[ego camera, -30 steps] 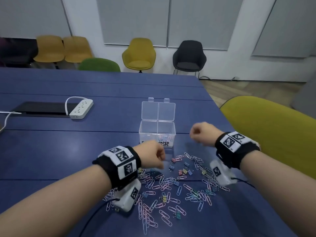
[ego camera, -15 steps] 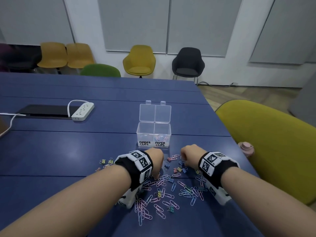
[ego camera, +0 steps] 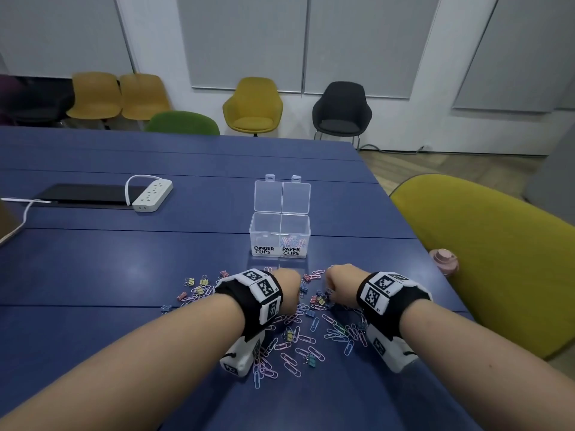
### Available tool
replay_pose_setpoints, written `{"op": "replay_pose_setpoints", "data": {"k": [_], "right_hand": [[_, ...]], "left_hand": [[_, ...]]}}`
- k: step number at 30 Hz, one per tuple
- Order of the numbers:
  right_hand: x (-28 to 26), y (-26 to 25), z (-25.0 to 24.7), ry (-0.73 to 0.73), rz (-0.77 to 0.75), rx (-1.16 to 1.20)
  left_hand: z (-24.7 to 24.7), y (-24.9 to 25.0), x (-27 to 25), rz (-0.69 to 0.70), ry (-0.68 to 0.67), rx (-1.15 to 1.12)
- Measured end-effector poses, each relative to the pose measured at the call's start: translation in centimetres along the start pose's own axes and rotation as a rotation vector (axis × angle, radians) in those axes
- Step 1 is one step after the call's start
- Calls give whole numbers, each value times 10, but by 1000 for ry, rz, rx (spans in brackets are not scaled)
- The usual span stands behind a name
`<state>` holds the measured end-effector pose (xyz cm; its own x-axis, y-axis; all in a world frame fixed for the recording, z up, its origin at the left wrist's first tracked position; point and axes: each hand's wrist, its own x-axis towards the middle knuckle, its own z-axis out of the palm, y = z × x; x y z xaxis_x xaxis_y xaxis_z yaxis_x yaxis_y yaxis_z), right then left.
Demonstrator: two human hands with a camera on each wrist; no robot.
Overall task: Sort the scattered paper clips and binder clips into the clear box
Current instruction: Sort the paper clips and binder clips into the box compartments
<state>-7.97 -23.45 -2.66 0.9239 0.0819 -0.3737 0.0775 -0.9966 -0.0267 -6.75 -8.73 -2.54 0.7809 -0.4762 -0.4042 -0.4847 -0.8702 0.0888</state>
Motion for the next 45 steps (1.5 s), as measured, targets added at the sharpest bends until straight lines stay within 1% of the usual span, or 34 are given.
{"op": "replay_pose_setpoints", "data": {"k": [2, 4, 5, 6, 7, 8, 11, 12, 14, 15, 16, 17, 18, 19, 20, 21, 22, 23, 24, 25, 26, 27, 28, 31, 35, 38, 40, 42, 43, 44, 45], "right_hand": [[-5, 0, -2, 12, -3, 14], [-13, 4, -7, 53, -5, 101], [-18, 8, -10, 86, -9, 197], [-24, 13, -12, 129, -16, 335], [-29, 18, -13, 166, -15, 517], [-35, 23, -13, 192, -12, 754], [-49, 34, -6, 145, 18, 1613], [-52, 37, -3, 126, 37, 1802], [-56, 39, 5, 110, 52, 2023], [-56, 40, 8, 114, 43, 2098], [-57, 40, 10, 121, 32, 2158], [-58, 39, 11, 127, 27, 2187], [-59, 38, 11, 126, 26, 2182], [-60, 35, 11, 119, 28, 2136], [-60, 34, 11, 114, 35, 2039], [-59, 33, 12, 114, 48, 1874], [-57, 31, 12, 116, 62, 1616], [-56, 28, 12, 115, 62, 1273], [-56, 26, 12, 96, 43, 898], [-57, 21, 11, 57, 13, 580], [-58, 15, 10, 17, -6, 357], [-59, 11, 10, -8, -15, 228], [-60, 6, 11, -25, -17, 176], [-59, -5, 13, -3, -51, 144], [-55, -12, 14, 49, -80, 122], [-55, -14, 14, 66, -104, 126], [-53, -10, 12, 84, -105, 177], [-50, -3, 12, 91, -83, 299], [-49, 1, 11, 86, -62, 429], [-50, 3, 11, 77, -39, 615], [-52, 5, 11, 60, -18, 861]], "left_hand": [[-2, 2, -4, -5, -8, 14], [-8, -2, -10, -20, 1, -37], [-11, -7, -15, -32, 21, -118], [-13, -13, -18, -36, 59, -246], [-13, -19, -21, -40, 79, -423], [-12, -25, -24, -32, 71, -657], [-7, -32, -35, 7, -67, -1530], [-6, -34, -37, -11, -85, -1771], [-6, -36, -39, -59, -71, -2118], [-7, -37, -40, -78, -67, -2231], [-8, -37, -42, -86, -79, -2297], [-9, -36, -43, -89, -104, -2300], [-9, -34, -43, -101, -119, -2236], [-8, -31, -44, -112, -110, -2097], [-7, -28, -42, -124, -68, -1886], [-7, -24, -42, -125, -9, -1605], [-7, -19, -42, -122, 54, -1281], [-6, -15, -42, -107, 111, -964], [-5, -12, -41, -78, 148, -715], [-3, -9, -39, -60, 149, -565], [-2, -6, -38, -62, 126, -476], [1, -3, -36, -73, 102, -411], [3, 0, -33, -85, 85, -358], [3, 5, -27, -111, 88, -243], [0, 1, -21, -94, 72, -150], [1, -3, -21, -87, 83, -190], [1, -9, -24, -76, 104, -249], [-1, -18, -28, -66, 119, -363], [-3, -23, -31, -55, 127, -433], [-4, -27, -34, -53, 131, -513], [-5, -32, -37, -55, 134, -627]]}}
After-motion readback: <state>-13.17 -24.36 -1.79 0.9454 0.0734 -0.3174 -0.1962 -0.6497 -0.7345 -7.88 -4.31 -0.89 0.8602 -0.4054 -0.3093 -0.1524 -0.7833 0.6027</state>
